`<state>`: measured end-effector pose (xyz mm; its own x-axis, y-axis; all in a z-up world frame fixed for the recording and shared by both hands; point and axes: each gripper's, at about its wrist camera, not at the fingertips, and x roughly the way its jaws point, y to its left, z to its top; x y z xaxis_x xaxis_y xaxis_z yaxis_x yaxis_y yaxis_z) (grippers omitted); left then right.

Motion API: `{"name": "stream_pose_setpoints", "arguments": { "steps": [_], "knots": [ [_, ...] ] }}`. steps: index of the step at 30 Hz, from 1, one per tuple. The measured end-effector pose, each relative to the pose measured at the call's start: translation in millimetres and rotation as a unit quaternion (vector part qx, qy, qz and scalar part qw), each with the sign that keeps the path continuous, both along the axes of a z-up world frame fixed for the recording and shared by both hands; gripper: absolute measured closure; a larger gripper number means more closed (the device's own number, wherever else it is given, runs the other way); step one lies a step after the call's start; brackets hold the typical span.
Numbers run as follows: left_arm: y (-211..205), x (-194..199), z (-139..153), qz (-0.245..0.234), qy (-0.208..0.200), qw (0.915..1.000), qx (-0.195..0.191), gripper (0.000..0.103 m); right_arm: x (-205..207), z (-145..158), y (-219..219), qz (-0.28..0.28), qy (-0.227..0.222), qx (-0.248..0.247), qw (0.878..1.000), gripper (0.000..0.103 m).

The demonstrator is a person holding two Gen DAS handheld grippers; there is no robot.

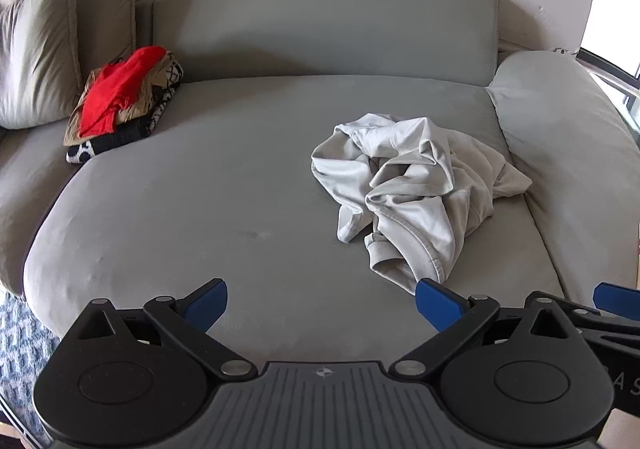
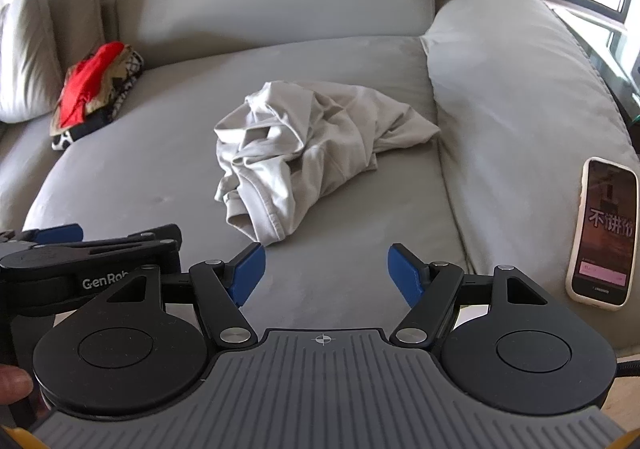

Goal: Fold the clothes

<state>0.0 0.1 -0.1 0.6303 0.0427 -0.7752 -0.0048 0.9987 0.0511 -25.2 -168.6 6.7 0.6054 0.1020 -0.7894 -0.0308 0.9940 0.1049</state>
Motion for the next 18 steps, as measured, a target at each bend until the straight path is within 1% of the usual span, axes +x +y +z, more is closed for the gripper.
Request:
{"name": "stream_pose_setpoints", "arguments": {
  "steps": [4, 5, 7, 11, 18],
  "knots": [
    [-0.2, 0.2, 0.2, 0.000, 0.009, 0.9999, -0.013, 0.003, -1.6, 1.3, 3.7, -0.005, 0.005, -0.003, 1.000, 0.029],
    [0.7, 0.7, 2.9, 0.001, 0.011, 0.9998, -0.014, 0.003, -5.1, 2.2, 7.5, -0.006, -0.001, -0.007, 1.000, 0.029],
    [-1.2, 2.9, 3.7, 0.002, 0.011, 0.9999, -0.006, 0.003, 1.5, 1.9, 1.5, -0.003, 0.010, 0.005, 1.000, 0.029],
    [-0.8, -0.6, -1.5, 0.000, -0.006, 1.0000, -0.001, 0.003, 1.7, 0.4, 0.3, -0.002, 0.008, 0.007, 1.000, 0.029],
    [-1.6, 2.1, -3.7, 0.001, 0.001, 1.0000, -0.001, 0.003, 3.8, -2.3, 0.0, -0.006, 0.014, 0.003, 1.000, 0.029]
  ]
}}
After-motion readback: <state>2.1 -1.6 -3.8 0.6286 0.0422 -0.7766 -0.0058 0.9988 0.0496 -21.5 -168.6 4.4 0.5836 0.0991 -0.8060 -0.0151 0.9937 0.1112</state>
